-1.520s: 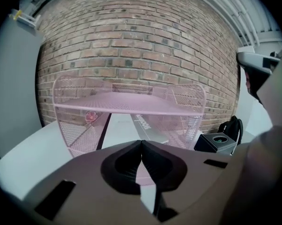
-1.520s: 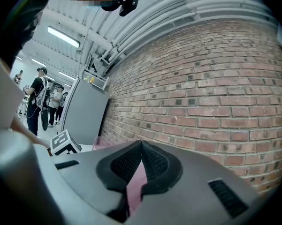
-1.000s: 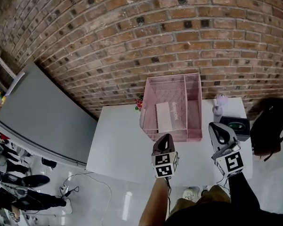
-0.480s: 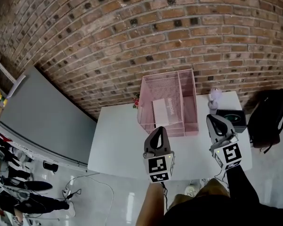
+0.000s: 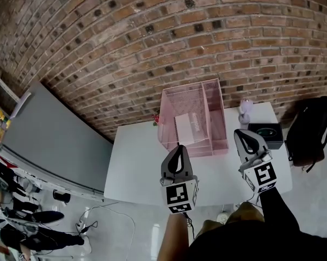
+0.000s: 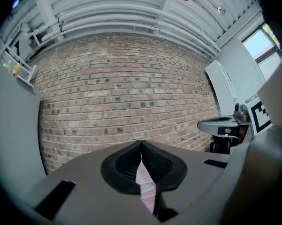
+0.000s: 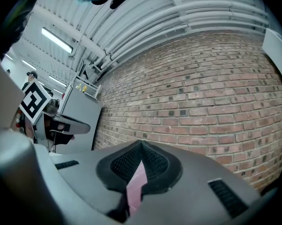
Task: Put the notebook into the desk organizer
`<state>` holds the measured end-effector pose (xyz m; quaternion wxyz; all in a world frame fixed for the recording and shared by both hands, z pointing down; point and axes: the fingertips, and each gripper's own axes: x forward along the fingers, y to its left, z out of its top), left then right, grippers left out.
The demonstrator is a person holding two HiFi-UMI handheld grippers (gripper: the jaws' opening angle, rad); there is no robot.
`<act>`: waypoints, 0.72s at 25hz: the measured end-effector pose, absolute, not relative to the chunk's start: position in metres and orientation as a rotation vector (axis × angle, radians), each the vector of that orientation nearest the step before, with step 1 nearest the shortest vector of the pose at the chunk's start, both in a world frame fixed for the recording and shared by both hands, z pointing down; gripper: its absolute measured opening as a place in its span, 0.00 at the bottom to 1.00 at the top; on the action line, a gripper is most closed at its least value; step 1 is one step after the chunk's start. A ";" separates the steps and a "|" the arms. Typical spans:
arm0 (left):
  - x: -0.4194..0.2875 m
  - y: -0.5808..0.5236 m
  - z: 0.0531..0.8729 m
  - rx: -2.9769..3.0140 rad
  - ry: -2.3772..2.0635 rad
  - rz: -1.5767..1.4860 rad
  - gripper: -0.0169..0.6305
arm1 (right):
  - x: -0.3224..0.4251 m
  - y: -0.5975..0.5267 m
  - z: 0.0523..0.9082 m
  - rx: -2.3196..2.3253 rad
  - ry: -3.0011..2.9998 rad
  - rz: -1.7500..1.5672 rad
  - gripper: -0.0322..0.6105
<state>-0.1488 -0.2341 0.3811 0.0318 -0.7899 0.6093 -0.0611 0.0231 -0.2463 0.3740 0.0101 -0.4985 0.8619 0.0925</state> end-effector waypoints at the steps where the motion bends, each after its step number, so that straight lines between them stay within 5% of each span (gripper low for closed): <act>1: -0.149 -0.234 0.380 -2.431 1.878 -0.181 0.05 | 0.022 -0.246 0.374 -1.554 2.694 0.295 0.08; 18: -0.151 -0.233 0.376 -2.402 1.882 -0.192 0.05 | 0.017 -0.246 0.373 -1.551 2.746 0.334 0.08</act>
